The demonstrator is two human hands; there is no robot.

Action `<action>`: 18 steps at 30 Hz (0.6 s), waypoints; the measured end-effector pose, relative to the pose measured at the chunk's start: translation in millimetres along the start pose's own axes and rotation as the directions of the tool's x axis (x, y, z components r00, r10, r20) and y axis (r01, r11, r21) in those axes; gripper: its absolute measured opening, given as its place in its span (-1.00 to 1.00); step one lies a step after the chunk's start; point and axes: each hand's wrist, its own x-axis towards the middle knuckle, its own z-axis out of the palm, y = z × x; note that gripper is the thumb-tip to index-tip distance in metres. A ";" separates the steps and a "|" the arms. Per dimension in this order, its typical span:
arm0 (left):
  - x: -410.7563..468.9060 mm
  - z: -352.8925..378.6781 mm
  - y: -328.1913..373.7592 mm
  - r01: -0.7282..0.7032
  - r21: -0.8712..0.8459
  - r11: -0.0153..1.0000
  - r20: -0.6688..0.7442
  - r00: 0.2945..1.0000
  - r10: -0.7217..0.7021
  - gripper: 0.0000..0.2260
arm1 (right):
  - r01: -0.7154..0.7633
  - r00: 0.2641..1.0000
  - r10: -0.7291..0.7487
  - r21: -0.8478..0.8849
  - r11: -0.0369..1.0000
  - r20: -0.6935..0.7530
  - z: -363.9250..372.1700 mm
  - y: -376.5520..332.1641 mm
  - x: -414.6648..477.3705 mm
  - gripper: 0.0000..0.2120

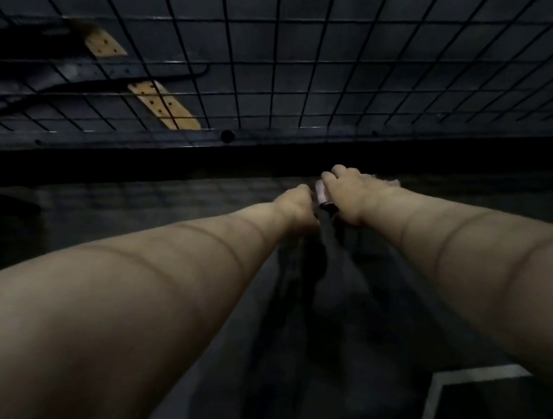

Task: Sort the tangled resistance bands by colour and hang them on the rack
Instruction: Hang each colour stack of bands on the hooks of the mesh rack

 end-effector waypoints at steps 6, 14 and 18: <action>38.6 19.3 -20.2 0.090 -0.116 0.989 -0.043 0.995 -0.095 -0.39 | -0.050 0.997 0.049 -0.019 0.999 -0.055 23.5 1.0 31.1 -0.41; 49.9 31.5 -27.1 0.082 -0.233 0.969 -0.026 0.996 -0.090 -0.36 | -0.107 0.990 0.111 0.057 0.993 -0.081 33.5 1.5 42.7 -0.63; 49.6 36.9 -31.5 0.079 -0.257 0.963 -0.032 0.995 -0.090 -0.37 | -0.104 0.985 0.121 0.140 0.985 -0.120 33.9 8.8 35.0 -0.63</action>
